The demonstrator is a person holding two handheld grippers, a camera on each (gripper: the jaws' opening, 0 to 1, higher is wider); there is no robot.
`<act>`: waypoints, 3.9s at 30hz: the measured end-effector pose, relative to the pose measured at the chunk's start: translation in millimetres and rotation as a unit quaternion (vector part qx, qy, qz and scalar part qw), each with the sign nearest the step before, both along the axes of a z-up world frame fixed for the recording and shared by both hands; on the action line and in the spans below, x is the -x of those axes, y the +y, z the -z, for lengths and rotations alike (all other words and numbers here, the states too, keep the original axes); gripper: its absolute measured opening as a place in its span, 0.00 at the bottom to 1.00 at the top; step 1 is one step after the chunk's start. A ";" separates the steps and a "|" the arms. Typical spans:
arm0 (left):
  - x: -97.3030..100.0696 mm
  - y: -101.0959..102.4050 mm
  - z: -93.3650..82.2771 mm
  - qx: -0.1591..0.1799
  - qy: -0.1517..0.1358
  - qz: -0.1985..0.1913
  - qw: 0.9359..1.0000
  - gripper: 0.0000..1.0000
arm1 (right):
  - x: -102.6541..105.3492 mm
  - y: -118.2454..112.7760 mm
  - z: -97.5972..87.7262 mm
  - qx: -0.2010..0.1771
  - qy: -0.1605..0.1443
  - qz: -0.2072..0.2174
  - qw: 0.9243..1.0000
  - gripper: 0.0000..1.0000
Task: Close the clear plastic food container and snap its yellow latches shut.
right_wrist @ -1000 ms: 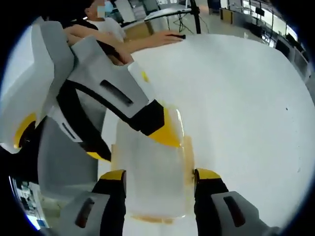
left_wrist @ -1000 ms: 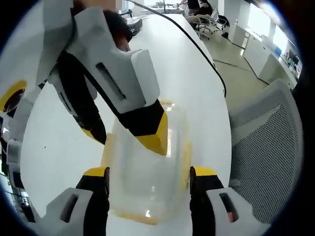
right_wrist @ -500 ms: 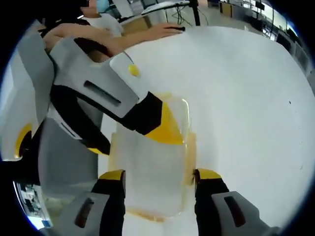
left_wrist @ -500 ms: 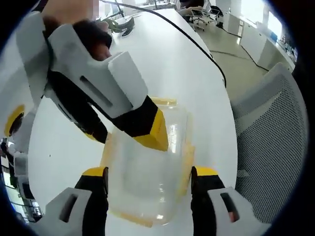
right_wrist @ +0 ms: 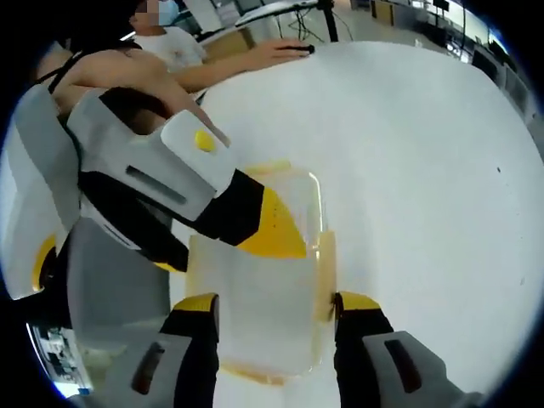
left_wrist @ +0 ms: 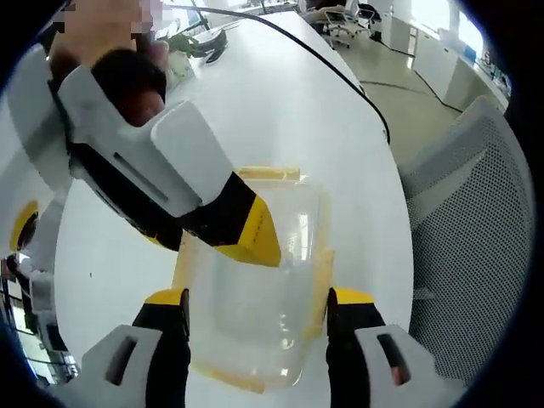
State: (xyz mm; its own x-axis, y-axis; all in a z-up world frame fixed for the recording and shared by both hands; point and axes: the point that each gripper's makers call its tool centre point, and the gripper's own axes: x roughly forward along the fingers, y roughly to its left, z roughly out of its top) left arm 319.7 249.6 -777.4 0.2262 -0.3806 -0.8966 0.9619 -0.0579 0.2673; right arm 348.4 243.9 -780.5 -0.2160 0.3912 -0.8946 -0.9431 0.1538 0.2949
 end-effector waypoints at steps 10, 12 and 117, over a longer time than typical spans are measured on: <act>-0.3 -0.1 0.6 -0.004 -0.003 0.006 1.000 0.61 | -1.0 2.4 -0.9 0.004 -0.005 -0.003 1.000 0.51; -0.6 -0.1 0.7 -0.005 -0.003 0.006 1.000 0.61 | -0.7 2.2 -0.8 0.003 -0.004 -0.002 1.000 0.51; -4.3 8.5 -8.8 -0.020 0.081 0.033 0.996 0.85 | 18.9 -9.7 -13.2 -0.077 -0.116 0.070 0.988 0.81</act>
State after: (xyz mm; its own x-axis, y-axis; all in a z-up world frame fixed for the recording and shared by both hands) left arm 324.0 258.1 -768.6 0.0523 -0.3525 -0.9343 0.9861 -0.1295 0.1041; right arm 329.6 234.2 -767.3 0.0542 0.5383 -0.8410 -0.9607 0.2577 0.1030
